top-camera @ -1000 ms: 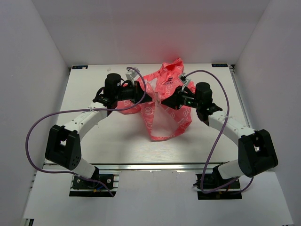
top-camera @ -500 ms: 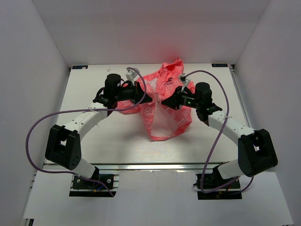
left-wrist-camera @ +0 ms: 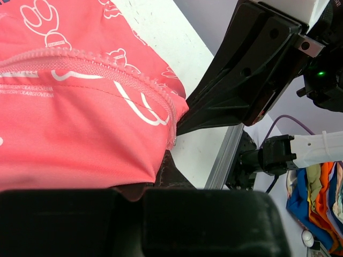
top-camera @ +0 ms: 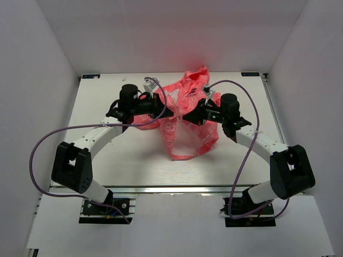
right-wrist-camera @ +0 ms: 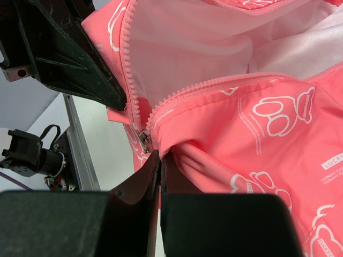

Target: Zip up the jacket

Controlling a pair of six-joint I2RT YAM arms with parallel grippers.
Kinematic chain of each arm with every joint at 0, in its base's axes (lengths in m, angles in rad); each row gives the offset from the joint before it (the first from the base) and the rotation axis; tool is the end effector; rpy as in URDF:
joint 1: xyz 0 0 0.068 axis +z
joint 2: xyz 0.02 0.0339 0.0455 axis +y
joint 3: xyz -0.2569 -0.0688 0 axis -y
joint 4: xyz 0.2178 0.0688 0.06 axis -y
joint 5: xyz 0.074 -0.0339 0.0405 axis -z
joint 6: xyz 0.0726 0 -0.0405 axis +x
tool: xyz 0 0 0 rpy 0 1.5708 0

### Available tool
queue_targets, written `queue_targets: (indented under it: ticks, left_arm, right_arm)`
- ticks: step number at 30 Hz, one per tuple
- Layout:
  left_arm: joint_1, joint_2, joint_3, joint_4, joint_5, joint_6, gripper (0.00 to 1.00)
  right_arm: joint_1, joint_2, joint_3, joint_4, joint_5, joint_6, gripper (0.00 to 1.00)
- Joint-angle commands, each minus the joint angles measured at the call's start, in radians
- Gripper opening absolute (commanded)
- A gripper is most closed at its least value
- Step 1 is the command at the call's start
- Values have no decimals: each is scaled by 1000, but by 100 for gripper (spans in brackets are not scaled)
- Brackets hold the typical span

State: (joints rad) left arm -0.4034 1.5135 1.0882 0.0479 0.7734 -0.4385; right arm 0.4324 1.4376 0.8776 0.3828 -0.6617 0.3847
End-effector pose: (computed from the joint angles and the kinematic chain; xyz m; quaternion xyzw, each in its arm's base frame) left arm 0.2979 -0.1823 0.2884 0.1984 0.7697 -0.4974 0.3475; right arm 0.2823 0.1794 0.2801 -0.2257 0.7201 0.4698 0.4580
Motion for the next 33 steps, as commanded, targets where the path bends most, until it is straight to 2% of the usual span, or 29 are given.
queue_targets:
  ticks: [1, 9, 23, 33]
  left_arm:
    - [-5, -35, -5, 23, 17, 6, 0]
    - [-5, -36, -5, 12, 10, 12, 0]
    - [-5, -32, -14, 32, 23, 0, 0]
    - [-5, -61, -16, 50, 7, -14, 0]
  right_arm:
    - [5, -14, 31, 54, -19, 13, 0]
    - [5, -22, 21, 67, 5, 25, 0]
    - [5, -25, 44, 45, -72, 5, 0]
    - [5, -11, 47, 21, -58, 0, 0]
